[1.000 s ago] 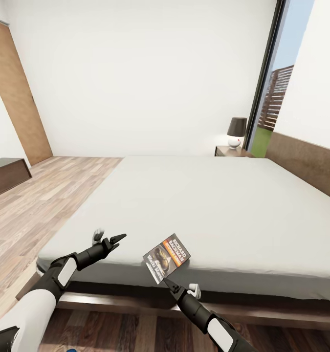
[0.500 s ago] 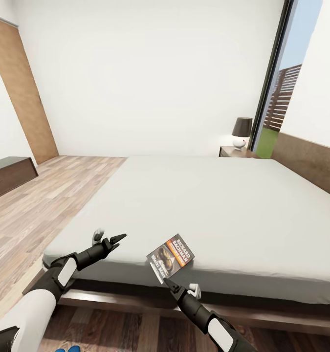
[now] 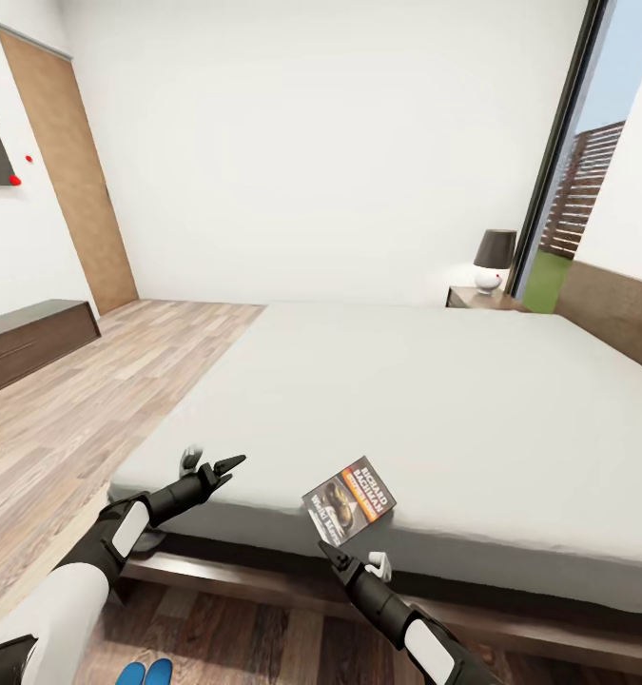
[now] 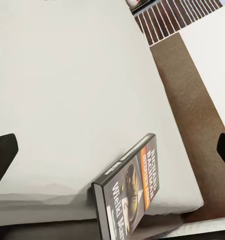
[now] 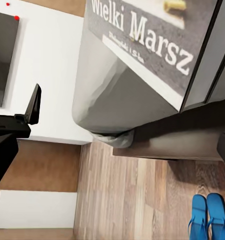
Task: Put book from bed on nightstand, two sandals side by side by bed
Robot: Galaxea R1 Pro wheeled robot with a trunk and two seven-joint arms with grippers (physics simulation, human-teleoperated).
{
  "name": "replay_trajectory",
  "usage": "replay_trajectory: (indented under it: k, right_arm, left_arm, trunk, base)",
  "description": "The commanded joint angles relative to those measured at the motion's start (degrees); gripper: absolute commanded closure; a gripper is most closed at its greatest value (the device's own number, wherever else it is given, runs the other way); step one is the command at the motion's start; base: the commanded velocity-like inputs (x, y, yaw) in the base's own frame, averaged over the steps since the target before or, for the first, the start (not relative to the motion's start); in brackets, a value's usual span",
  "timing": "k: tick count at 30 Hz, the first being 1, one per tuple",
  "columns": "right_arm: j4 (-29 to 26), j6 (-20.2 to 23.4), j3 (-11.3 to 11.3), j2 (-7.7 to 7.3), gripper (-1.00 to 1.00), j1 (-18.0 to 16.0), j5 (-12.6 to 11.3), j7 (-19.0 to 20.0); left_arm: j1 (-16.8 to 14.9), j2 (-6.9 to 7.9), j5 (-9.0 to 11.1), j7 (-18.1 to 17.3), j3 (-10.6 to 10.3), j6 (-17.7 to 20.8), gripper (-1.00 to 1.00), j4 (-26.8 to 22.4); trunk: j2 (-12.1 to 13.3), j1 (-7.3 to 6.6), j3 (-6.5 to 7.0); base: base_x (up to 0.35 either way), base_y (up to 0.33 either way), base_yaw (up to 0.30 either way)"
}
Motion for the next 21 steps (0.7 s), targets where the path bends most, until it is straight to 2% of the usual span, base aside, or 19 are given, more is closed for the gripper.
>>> replay_trajectory:
  k: [1,21]
  right_arm:
    - [-0.01,0.48,0.19,-0.03,-1.0,-0.03,-0.6,0.06]
    - [0.04,0.48,0.16,-0.11,-1.0,-0.03,-0.92,0.13]
  left_arm:
    - [-0.04,-0.01,0.23,-0.1,0.11,0.43,-1.0,0.02]
    - [-0.04,-0.03,0.23,-0.08,0.11,0.43,-1.0,0.05]
  trunk:
    - [-0.02,-0.01,-0.05]
    - [-0.02,-0.01,-0.05]
  base:
    - [0.0,0.0,0.007]
    - [0.0,0.0,0.001]
